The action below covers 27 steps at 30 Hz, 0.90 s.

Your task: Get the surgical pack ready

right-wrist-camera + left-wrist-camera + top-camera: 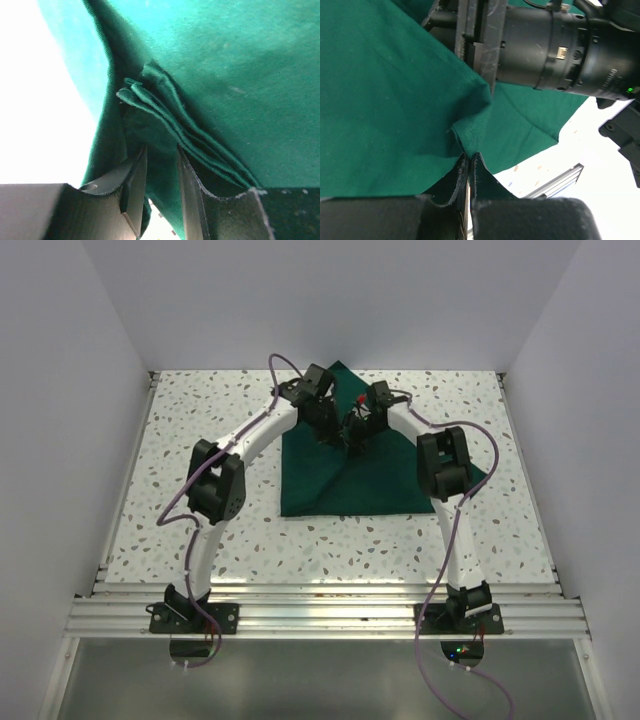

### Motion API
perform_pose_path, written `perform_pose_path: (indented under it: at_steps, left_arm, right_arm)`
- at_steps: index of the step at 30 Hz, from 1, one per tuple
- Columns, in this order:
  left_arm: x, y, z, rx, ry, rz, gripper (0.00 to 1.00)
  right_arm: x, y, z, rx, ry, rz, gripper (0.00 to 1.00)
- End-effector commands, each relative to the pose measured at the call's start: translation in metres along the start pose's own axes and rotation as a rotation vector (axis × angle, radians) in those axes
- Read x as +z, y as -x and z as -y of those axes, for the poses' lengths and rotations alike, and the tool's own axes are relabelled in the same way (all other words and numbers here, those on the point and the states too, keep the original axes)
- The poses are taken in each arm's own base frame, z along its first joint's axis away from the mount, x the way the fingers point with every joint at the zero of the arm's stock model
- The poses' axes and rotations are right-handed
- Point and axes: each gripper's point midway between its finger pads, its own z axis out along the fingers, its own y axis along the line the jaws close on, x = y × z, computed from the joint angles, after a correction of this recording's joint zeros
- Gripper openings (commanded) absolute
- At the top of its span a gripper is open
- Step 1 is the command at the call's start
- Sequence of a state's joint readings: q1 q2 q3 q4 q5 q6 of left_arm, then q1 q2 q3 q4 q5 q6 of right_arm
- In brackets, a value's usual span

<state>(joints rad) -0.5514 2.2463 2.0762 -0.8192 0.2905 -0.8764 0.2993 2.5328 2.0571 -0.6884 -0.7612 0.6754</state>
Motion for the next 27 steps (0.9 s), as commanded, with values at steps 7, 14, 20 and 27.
perform_pose_path:
  at_steps: [7, 14, 20, 27]
  left_arm:
    - [0.006, 0.016, 0.029, 0.031, -0.133, 0.027, 0.26]
    - [-0.024, 0.041, 0.045, 0.145, -0.198, 0.128, 0.55]
    - [-0.051, 0.017, -0.008, 0.207, -0.069, 0.140, 0.56]
    - [-0.020, -0.030, -0.025, 0.237, -0.180, 0.027, 0.38]
  right_arm:
    - [-0.007, 0.019, 0.025, 0.085, -0.050, 0.060, 0.35]
    - [-0.078, 0.071, 0.004, 0.041, -0.025, 0.258, 0.35]
    - [-0.168, 0.096, 0.014, -0.042, -0.218, 0.439, 0.36]
    - [-0.259, 0.063, 0.091, 0.060, -0.599, 0.642, 0.43]
